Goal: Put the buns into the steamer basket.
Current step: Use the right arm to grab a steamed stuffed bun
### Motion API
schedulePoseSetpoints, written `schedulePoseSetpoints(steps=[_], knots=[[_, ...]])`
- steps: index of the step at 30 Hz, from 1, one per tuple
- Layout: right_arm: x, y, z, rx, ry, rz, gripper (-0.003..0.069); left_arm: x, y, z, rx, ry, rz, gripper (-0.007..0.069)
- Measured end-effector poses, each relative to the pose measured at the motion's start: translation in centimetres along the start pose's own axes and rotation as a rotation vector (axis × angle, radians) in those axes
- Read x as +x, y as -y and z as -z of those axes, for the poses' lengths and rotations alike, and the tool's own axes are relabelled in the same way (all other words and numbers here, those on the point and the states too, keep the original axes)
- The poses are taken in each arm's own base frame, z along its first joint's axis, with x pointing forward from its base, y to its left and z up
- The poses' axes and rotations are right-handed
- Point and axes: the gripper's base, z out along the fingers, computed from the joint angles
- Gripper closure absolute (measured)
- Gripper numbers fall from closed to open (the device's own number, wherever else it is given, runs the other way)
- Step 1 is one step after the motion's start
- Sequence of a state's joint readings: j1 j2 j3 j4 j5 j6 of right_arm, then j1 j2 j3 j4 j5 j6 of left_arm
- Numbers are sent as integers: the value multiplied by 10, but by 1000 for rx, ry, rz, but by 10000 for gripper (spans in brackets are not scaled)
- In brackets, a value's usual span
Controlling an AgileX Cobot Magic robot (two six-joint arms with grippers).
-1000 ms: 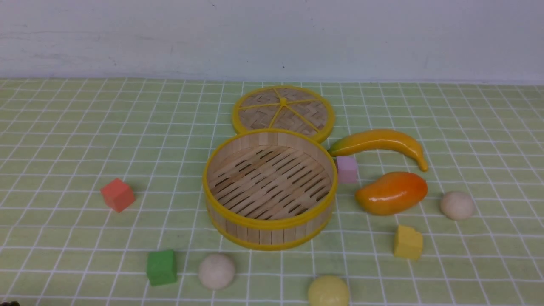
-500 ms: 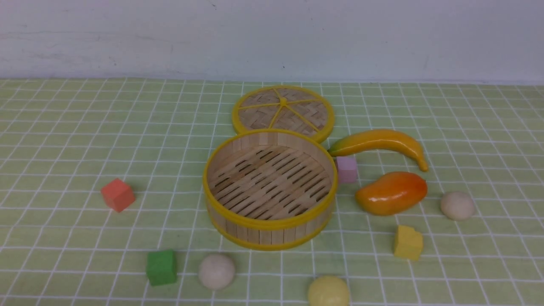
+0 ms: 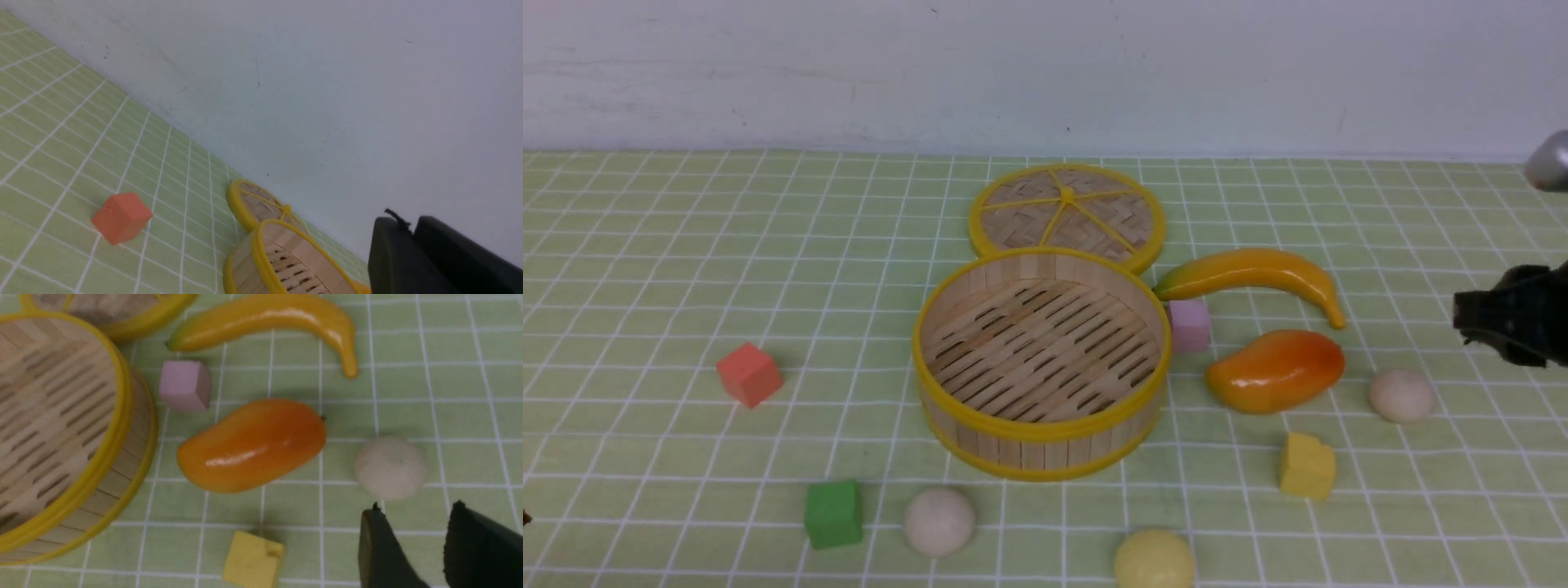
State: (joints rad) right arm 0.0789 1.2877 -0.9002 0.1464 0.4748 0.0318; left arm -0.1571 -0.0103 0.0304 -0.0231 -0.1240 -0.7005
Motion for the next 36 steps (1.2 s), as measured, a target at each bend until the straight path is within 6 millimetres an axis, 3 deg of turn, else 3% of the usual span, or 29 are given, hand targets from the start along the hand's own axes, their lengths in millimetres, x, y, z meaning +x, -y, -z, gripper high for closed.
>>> schedulePoseSetpoints(steps=[8, 14, 28, 36], knots=[[-23, 3, -62, 59, -219, 50, 417, 0, 0, 0, -3, -3, 0, 550], [-21, 12, -98, 118, -297, 131, 417, 0, 0, 0, -4, -5, 0, 543], [-3, 22, -153, 149, -309, 225, 417, 0, 0, 0, -4, -5, 0, 533], [-3, 24, -158, 164, -307, 231, 419, 0, 0, 0, -4, -5, 0, 533]])
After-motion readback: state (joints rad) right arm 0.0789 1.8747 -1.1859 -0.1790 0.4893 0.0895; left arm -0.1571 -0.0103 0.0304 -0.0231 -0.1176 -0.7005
